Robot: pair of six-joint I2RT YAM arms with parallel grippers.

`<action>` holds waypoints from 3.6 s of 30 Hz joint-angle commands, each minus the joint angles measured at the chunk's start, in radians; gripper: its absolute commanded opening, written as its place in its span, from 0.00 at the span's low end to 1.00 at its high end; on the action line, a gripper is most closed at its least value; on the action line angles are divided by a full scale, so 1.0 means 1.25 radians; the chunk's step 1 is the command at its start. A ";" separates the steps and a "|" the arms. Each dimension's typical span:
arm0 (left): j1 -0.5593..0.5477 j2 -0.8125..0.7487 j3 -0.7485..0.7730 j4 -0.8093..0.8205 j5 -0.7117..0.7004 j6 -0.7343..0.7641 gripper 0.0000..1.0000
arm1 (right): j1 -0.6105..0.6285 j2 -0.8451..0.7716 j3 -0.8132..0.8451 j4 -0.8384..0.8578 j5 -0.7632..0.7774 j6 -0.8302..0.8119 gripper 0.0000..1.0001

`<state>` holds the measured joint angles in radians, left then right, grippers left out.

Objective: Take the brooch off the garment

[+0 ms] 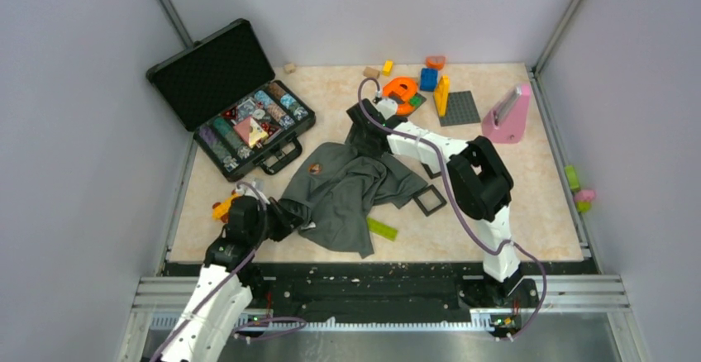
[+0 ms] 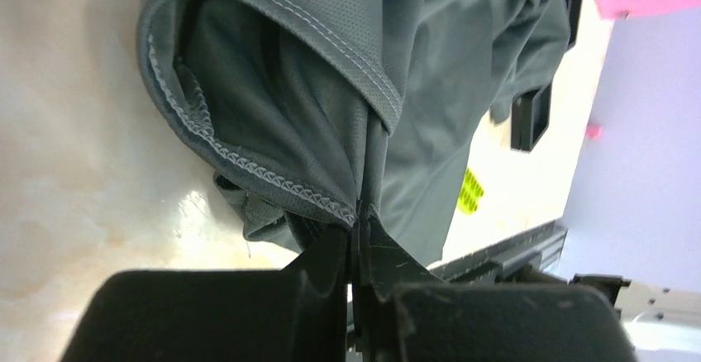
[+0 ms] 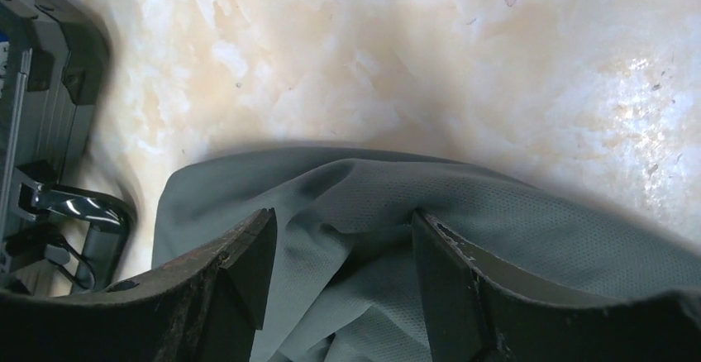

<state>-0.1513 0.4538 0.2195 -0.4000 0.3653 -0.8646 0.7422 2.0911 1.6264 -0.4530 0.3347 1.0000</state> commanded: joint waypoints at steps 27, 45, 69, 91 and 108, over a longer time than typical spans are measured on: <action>-0.195 0.121 0.255 -0.161 -0.272 0.017 0.68 | 0.026 -0.035 0.025 0.045 -0.064 -0.042 0.00; -0.103 0.484 0.306 0.232 -0.211 0.171 0.69 | 0.013 -0.364 -0.471 0.318 -0.259 -0.264 0.00; -0.083 0.880 0.505 0.365 0.039 0.387 0.71 | -0.046 -0.327 -0.478 0.353 -0.373 -0.330 0.00; -0.048 0.692 0.776 0.079 0.009 0.360 0.00 | -0.061 -0.302 -0.078 0.175 -0.417 -0.417 0.00; -0.050 0.363 0.549 -0.058 -0.049 0.310 0.00 | 0.013 -0.547 -0.451 0.271 -0.458 -0.336 0.00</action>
<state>-0.2173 0.9325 1.1313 -0.4812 0.2756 -0.4152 0.7219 1.4010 1.2694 -0.1478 -0.2531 0.5163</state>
